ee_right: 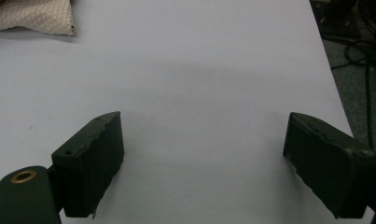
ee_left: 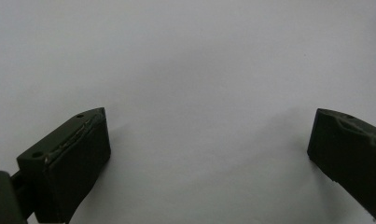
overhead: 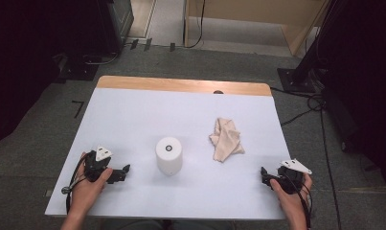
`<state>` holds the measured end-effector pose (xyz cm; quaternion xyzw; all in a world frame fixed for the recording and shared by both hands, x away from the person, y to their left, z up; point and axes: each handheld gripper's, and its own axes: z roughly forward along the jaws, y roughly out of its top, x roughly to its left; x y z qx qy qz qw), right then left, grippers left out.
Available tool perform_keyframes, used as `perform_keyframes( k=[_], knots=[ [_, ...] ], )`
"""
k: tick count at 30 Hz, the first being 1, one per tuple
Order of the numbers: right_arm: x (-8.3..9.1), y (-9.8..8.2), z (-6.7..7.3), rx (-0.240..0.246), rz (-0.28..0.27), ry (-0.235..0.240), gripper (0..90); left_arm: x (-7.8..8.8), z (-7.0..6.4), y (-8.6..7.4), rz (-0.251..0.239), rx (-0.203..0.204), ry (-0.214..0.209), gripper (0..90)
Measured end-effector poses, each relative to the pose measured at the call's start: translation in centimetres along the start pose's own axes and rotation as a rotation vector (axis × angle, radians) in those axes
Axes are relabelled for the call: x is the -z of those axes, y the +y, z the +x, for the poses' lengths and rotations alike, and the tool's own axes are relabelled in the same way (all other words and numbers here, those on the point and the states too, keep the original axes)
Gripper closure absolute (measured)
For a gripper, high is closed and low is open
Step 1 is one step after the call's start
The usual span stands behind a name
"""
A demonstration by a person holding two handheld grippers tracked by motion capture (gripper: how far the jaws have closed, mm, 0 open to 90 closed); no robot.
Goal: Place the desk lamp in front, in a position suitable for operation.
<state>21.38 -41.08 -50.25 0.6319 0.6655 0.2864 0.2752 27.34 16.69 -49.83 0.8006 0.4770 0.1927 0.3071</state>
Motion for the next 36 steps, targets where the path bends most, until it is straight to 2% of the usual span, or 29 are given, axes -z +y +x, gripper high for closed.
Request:
perform_keyframes(
  k=[5,7,11,13,19,21,22,26,29,36],
  knots=[
    [-0.1,0.0,-0.1,-0.013,0.006,0.007,12.3,0.1,-0.1,0.0,-0.007,0.000,0.008,0.0],
    [-0.1,0.0,-0.1,-0.014,0.006,0.007,12.4,0.4,-0.2,0.0,-0.037,-0.004,0.021,0.0],
    [-0.1,0.0,-0.1,-0.012,0.005,0.009,12.5,0.9,-0.5,0.1,-0.075,0.010,-0.020,0.0],
    [-0.1,0.0,-0.1,-0.010,0.004,0.007,12.4,1.1,-0.7,0.3,-0.096,0.008,-0.017,0.0],
    [-0.1,0.0,-0.1,-0.013,0.003,0.007,12.3,2.0,-1.3,0.9,-0.166,0.014,-0.086,0.0],
    [-0.1,0.0,-0.1,-0.013,0.004,0.007,12.3,2.1,-1.8,1.1,-0.179,-0.005,-0.117,0.0],
    [-0.1,0.0,-0.1,-0.014,0.004,0.007,12.3,2.1,-1.8,1.1,-0.179,-0.005,-0.117,0.0],
    [-0.1,0.0,-0.1,-0.015,0.004,0.006,12.3,1.9,-3.4,1.6,-0.201,-0.040,-0.183,0.0],
    [-0.1,0.0,-0.1,-0.014,0.003,0.006,12.3,1.7,-4.5,1.9,-0.209,-0.076,-0.215,0.0],
    [-0.1,0.0,-0.1,-0.010,0.001,0.007,12.5,1.1,-6.7,2.8,-0.216,-0.132,-0.266,0.0]
  ],
)
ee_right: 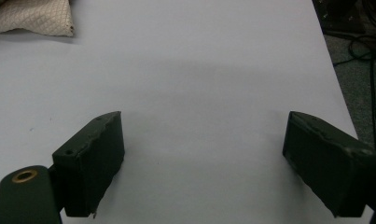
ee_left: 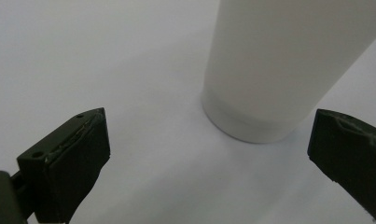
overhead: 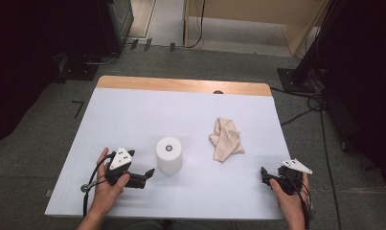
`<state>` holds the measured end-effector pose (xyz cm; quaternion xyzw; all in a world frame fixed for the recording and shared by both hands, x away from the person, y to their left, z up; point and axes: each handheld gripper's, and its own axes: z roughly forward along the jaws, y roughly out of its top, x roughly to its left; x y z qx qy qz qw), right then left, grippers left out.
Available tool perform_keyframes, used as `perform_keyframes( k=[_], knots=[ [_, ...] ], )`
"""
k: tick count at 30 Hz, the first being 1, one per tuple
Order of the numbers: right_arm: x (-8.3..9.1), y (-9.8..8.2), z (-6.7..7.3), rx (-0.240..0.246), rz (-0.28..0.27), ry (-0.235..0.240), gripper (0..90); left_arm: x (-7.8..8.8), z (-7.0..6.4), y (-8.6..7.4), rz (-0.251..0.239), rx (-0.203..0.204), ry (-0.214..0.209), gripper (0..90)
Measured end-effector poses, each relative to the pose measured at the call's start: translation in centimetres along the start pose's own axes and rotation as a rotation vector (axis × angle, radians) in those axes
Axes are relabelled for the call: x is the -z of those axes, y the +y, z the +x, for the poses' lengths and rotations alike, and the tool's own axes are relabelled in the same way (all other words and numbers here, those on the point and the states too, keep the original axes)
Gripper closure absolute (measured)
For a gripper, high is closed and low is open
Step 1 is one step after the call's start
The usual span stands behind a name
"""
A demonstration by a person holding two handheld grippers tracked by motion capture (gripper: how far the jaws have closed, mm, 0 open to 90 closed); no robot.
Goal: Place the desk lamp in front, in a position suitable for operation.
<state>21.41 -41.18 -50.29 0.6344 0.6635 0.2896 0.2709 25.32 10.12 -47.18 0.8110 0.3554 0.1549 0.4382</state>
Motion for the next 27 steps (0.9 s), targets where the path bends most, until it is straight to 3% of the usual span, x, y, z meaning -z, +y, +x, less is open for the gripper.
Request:
perform_keyframes(
  k=[7,12,21,24,27],
  knots=[
    [0.0,0.0,0.0,-0.003,0.003,-0.002,12.4,-1.0,-0.3,0.7,-0.021,0.020,-0.057,0.0],
    [0.0,0.0,0.0,-0.005,0.003,-0.002,12.3,-1.5,-0.8,1.6,-0.025,-0.023,-0.077,0.0],
    [0.0,0.0,0.0,-0.001,0.001,-0.001,12.3,-2.7,-1.5,2.6,-0.049,-0.047,-0.126,0.0],
    [0.0,0.0,0.0,0.000,0.000,-0.001,12.3,-3.3,-2.0,2.9,-0.053,-0.074,-0.121,0.0],
    [0.0,0.0,0.0,-0.001,0.001,-0.001,12.3,-3.9,-2.2,3.1,-0.049,-0.068,-0.141,0.0]
  ],
)
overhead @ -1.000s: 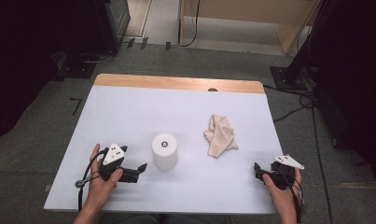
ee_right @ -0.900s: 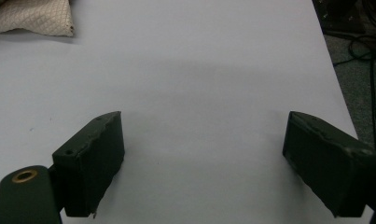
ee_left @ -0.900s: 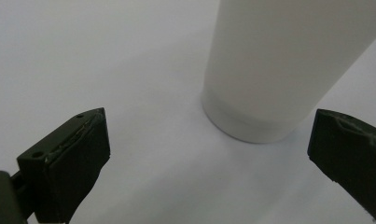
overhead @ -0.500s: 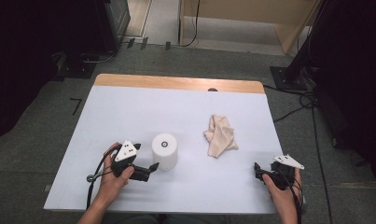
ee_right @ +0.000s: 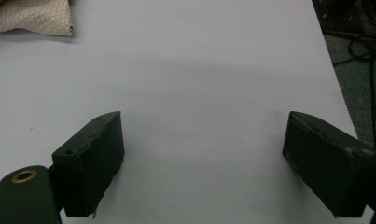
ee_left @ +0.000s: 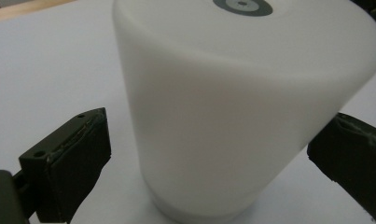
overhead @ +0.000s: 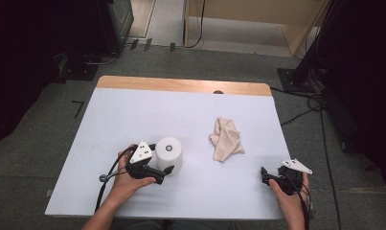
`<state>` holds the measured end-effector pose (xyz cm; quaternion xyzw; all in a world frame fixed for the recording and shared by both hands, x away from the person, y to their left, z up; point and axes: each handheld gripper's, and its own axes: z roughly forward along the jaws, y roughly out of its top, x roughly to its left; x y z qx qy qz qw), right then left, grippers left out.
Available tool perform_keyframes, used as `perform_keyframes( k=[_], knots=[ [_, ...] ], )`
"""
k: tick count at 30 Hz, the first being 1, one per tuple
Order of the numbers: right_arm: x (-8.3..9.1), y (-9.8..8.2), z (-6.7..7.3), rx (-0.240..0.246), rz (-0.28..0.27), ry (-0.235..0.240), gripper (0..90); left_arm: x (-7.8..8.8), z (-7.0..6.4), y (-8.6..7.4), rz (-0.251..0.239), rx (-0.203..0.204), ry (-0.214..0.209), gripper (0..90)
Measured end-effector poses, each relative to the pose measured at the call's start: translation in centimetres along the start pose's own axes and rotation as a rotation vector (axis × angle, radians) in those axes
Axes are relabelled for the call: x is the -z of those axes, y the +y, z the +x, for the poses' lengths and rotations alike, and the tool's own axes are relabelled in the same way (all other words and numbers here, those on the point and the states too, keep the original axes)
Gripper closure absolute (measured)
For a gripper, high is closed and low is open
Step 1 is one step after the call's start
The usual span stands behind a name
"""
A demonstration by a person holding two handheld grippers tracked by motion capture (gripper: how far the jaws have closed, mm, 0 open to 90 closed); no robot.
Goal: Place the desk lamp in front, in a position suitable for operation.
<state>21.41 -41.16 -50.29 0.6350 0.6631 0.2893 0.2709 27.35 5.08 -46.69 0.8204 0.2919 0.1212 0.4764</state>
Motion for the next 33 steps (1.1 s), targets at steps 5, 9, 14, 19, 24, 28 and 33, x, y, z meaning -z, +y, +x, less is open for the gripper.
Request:
perform_keyframes(
  k=[5,9,14,19,24,28,33],
  knots=[
    [0.0,0.0,0.0,0.001,-0.001,-0.001,12.5,-0.8,-0.1,0.3,-0.016,0.007,0.006,0.0],
    [0.0,0.0,0.0,0.002,-0.001,-0.001,12.5,-1.3,-0.1,0.4,-0.033,0.013,-0.007,2.6],
    [0.1,0.0,0.1,0.002,-0.003,-0.005,12.8,-1.3,-0.1,0.4,-0.043,0.006,-0.008,5.5],
    [0.9,0.6,0.9,0.007,-0.034,0.010,13.4,-0.7,0.0,0.5,-0.055,-0.008,-0.006,8.1],
    [1.6,1.7,1.7,0.008,-0.069,0.040,13.4,-0.6,-0.2,0.5,-0.045,-0.034,-0.011,8.2],
    [1.7,3.1,3.3,0.030,-0.093,0.077,13.4,-0.5,-0.4,0.4,-0.040,-0.053,-0.006,8.3],
    [1.3,4.3,4.7,0.048,-0.101,0.115,13.4,0.0,-0.5,0.5,-0.045,-0.064,-0.010,8.3]
  ],
)
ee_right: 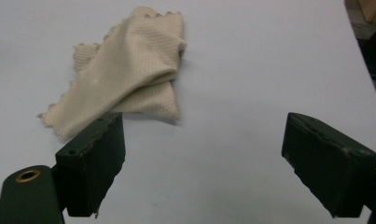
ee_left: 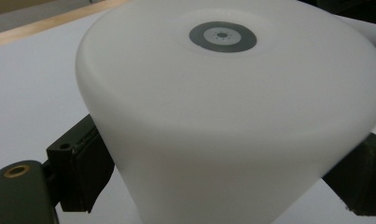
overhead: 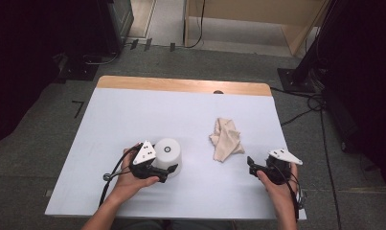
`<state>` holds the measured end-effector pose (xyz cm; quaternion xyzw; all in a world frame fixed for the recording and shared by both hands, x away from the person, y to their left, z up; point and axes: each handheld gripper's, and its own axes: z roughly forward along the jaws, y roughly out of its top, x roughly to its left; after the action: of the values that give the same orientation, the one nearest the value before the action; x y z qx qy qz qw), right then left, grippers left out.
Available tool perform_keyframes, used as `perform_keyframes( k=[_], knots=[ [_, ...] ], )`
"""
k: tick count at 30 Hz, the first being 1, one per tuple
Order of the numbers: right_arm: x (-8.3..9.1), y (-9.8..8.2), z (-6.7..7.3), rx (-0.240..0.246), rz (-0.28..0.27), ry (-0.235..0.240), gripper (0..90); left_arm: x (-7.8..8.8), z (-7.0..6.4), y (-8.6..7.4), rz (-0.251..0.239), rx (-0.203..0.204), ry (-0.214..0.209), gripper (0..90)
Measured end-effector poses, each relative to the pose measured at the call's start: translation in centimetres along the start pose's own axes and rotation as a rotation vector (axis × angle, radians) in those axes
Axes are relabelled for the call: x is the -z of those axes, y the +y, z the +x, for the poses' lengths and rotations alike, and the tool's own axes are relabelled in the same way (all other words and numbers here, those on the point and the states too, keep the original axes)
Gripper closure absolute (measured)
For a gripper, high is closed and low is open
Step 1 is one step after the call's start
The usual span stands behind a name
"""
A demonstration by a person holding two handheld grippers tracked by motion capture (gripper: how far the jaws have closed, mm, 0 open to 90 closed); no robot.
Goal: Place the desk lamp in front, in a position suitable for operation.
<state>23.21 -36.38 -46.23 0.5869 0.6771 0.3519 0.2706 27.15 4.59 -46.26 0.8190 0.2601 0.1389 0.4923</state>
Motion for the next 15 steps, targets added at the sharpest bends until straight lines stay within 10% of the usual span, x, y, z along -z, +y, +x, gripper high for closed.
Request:
perform_keyframes(
  k=[15],
  knots=[
    [-6.6,3.7,4.3,0.053,0.008,0.091,14.1,3.3,0.8,-1.2,-0.018,-0.017,-0.014,8.4]
  ],
)
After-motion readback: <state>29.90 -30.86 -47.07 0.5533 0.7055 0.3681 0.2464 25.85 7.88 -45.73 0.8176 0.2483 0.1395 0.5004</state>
